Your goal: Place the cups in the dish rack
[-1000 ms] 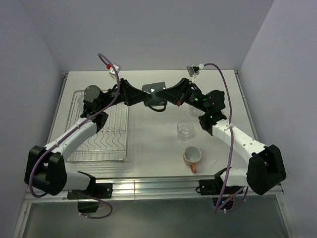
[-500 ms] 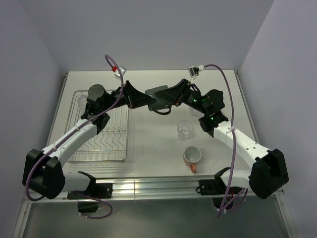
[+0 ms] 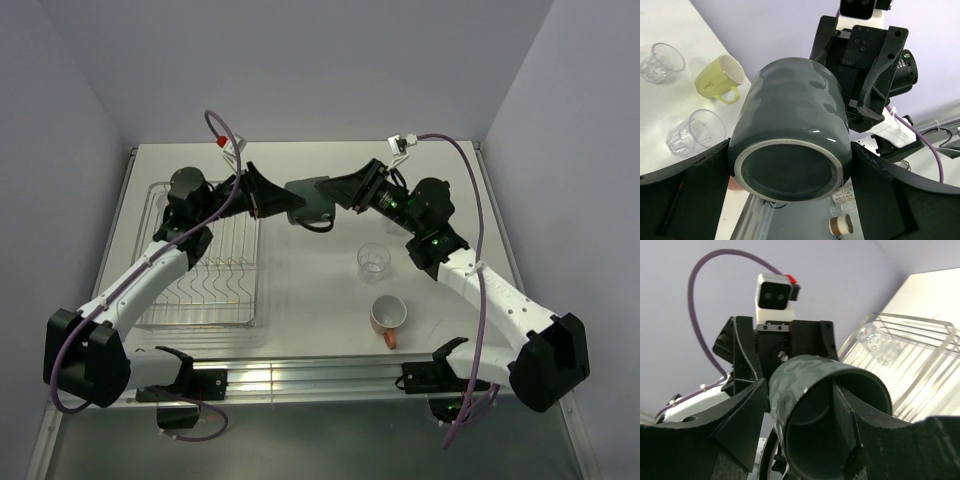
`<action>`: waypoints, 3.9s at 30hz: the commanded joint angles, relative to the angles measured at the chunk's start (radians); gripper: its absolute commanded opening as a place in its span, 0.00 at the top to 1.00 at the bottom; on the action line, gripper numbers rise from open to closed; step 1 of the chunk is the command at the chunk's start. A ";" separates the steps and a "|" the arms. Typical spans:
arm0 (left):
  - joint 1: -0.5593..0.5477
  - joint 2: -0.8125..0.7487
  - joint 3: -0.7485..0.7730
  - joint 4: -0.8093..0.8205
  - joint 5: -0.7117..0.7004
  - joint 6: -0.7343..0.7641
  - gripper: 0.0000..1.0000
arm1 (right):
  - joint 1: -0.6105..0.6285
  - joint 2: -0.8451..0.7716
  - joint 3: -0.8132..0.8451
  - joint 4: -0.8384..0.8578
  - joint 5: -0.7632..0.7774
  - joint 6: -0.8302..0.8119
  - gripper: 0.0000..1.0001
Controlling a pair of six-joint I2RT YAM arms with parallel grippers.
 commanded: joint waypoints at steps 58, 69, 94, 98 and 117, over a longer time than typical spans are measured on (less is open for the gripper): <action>0.269 0.546 0.760 -1.307 -1.062 0.777 1.00 | -0.018 0.098 0.194 -0.551 0.246 -0.258 0.38; 0.269 0.621 0.758 -1.317 -1.021 0.786 1.00 | -0.016 0.128 0.222 -0.574 0.235 -0.264 0.38; 0.268 0.603 0.757 -1.308 -1.056 0.779 0.01 | -0.018 0.151 0.242 -0.594 0.232 -0.277 0.37; 0.265 0.593 0.757 -1.304 -1.054 0.776 0.01 | -0.016 0.154 0.244 -0.597 0.232 -0.278 0.37; 0.263 0.558 0.752 -1.285 -1.082 0.768 0.01 | -0.015 0.167 0.257 -0.624 0.242 -0.295 0.27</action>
